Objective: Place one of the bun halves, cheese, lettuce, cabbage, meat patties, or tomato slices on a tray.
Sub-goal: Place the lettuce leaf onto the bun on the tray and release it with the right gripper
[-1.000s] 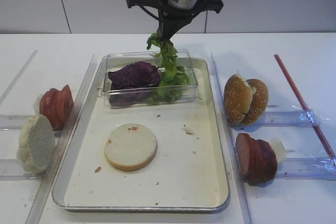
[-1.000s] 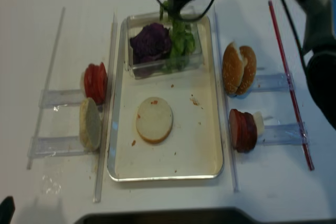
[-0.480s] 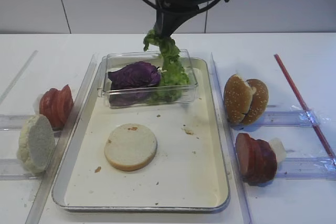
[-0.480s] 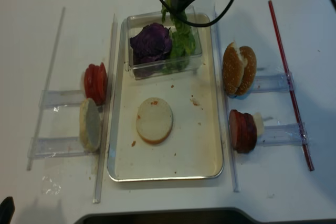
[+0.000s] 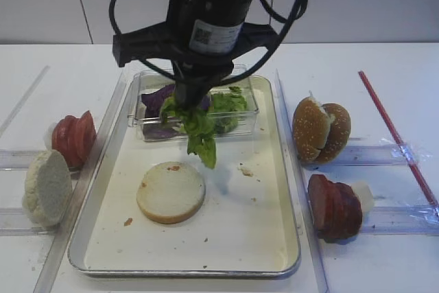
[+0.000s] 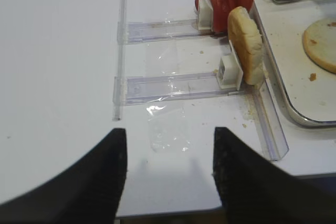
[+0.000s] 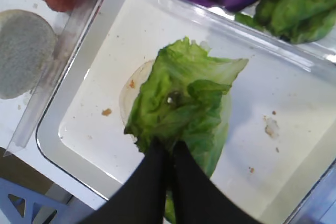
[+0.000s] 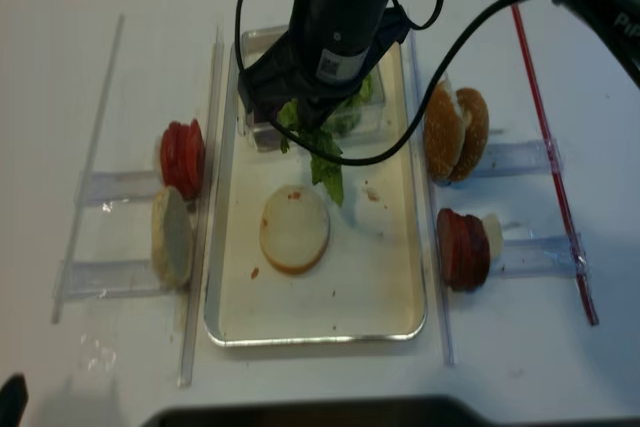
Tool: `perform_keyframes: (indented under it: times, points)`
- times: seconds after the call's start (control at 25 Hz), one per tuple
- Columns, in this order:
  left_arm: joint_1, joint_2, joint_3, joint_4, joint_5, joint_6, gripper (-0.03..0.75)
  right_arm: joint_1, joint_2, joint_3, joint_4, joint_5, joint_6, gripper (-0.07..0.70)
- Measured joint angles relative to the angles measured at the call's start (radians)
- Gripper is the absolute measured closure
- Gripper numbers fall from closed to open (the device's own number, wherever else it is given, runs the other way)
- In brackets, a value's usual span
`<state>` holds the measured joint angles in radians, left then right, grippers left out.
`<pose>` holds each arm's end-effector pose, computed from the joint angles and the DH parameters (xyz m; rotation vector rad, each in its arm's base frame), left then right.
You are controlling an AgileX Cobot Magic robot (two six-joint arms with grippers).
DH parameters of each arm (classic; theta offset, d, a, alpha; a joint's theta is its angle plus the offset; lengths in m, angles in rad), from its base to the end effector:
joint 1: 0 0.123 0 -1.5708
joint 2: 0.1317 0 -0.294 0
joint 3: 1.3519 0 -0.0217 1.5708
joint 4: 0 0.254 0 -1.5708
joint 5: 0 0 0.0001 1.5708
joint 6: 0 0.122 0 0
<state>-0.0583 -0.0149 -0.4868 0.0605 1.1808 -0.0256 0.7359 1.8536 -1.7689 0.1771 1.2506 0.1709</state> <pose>0.0086 0.0063 0.2484 0.0280 2.1609 0.0254 0.2909 0.2910 0.3005 -0.7679 2.7935 0.4378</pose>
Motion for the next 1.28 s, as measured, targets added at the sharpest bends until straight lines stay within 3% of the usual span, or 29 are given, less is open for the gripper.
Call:
perform_keyframes:
  times: [0.64,1.08,1.16,1.28]
  points:
    - [0.000,0.000,0.000,0.000,0.000,0.000,0.359,0.092,0.163,0.004,0.022,-0.018,0.032,0.587]
    - [0.000,0.000,0.000,0.000,0.000,0.000,0.359,0.094,0.213,0.004,0.027,-0.043,0.042,0.582]
    - [0.000,0.000,0.000,0.000,0.000,0.000,0.359,0.094,0.213,0.004,0.027,-0.045,0.046,0.547]
    - [0.000,0.000,0.000,0.000,0.000,0.000,0.359,0.094,0.213,0.004,0.027,-0.041,0.054,0.384]
